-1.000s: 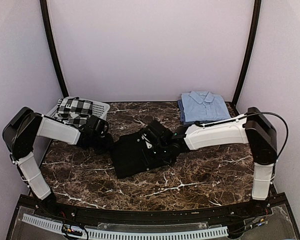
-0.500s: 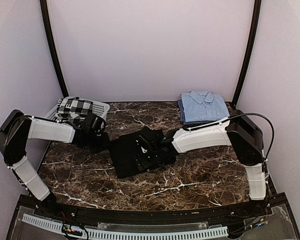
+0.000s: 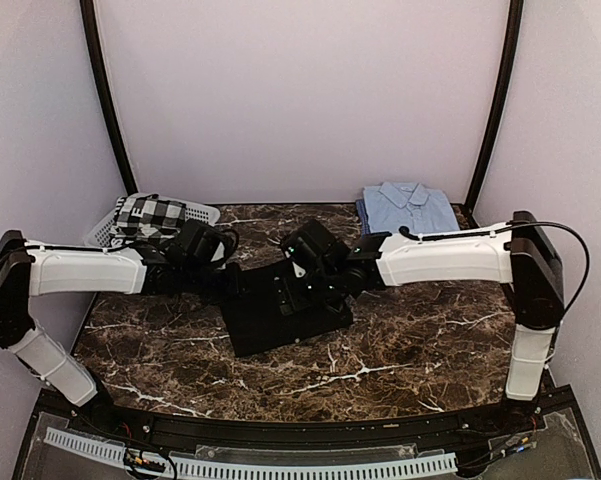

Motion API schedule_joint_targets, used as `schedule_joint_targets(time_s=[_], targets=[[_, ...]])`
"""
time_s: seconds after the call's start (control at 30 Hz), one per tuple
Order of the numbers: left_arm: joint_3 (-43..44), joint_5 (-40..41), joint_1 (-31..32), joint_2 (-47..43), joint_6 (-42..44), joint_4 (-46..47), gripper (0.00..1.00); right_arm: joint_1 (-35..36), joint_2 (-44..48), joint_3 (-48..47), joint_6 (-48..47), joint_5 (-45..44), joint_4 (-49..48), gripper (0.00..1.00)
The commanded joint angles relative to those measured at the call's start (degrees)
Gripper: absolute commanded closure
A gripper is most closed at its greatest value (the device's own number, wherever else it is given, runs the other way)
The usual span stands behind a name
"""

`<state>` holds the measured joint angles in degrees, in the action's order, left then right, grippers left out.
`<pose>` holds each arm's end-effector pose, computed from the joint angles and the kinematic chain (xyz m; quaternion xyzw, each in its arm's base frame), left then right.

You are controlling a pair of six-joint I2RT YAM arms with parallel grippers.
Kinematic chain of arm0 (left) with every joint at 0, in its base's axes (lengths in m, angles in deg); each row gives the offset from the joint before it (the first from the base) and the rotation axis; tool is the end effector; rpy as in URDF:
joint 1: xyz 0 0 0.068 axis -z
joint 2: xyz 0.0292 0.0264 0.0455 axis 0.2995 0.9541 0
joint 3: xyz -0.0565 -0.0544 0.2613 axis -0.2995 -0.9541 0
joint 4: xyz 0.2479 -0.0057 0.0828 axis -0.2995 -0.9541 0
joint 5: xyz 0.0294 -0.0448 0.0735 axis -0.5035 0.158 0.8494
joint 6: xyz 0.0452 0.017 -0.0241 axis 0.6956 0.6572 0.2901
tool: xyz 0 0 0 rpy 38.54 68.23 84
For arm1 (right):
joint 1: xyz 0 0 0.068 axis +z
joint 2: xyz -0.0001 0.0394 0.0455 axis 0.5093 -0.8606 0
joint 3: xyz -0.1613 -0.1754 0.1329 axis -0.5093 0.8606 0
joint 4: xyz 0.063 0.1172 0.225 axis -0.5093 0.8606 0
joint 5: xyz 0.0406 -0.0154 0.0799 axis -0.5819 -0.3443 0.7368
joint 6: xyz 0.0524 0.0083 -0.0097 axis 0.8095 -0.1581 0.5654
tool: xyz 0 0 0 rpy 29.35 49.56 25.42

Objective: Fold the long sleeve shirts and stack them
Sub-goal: Smooth out the square-folded shirt at the center of the board.

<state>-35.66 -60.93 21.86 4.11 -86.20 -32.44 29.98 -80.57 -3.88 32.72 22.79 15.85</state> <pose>0.2465 -0.2052 0.2171 -0.0279 0.9067 -0.3060 0.2889 0.2163 0.3706 0.2178 -0.2273 0.9083 0.1784 0.3025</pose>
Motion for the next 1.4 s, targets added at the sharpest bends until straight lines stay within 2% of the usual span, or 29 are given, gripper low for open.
schedule_joint_targets(time_s=[0.0, 0.23, 0.5, 0.7, 0.9, 1.0, 1.17, 1.37], targets=[[-2.43, -5.47, 2.00, 3.77, -0.05, 3.10, 0.80, -1.30, 1.96, 3.60, 1.47, -0.44, -0.92, 0.18], [-6.95, -4.79, 5.18, 8.17, 1.18, 2.51, 0.85, -1.94, -0.05, 8.60, 1.37, -1.24, -2.17, 0.18], [-10.58, -4.39, 7.84, 7.08, 0.89, 0.67, 0.87, -1.23, -1.54, 13.79, 2.00, -1.33, -1.43, 0.17], [-13.27, -4.56, 9.94, 3.23, -0.65, -1.59, 0.87, 2.35, 4.08, 21.25, 6.61, 0.09, 0.22, 0.17], [-18.79, -3.94, 11.80, -4.97, -3.40, -6.19, 0.88, 8.92, 13.00, 27.01, 15.22, 3.07, 2.14, 0.17], [-19.82, -3.06, 11.80, -8.35, -4.52, -8.20, 0.87, 10.72, 16.09, 26.30, 17.67, 2.84, 4.10, 0.16], [-18.85, -1.16, 11.78, -12.26, -5.45, -11.34, 0.87, 9.21, 20.20, 22.05, 16.52, -1.59, 6.44, 0.18], [-16.34, 2.38, 11.66, -16.25, -6.68, -14.67, 0.85, 5.31, 14.48, 12.74, 10.83, -2.43, 4.37, 0.21]])
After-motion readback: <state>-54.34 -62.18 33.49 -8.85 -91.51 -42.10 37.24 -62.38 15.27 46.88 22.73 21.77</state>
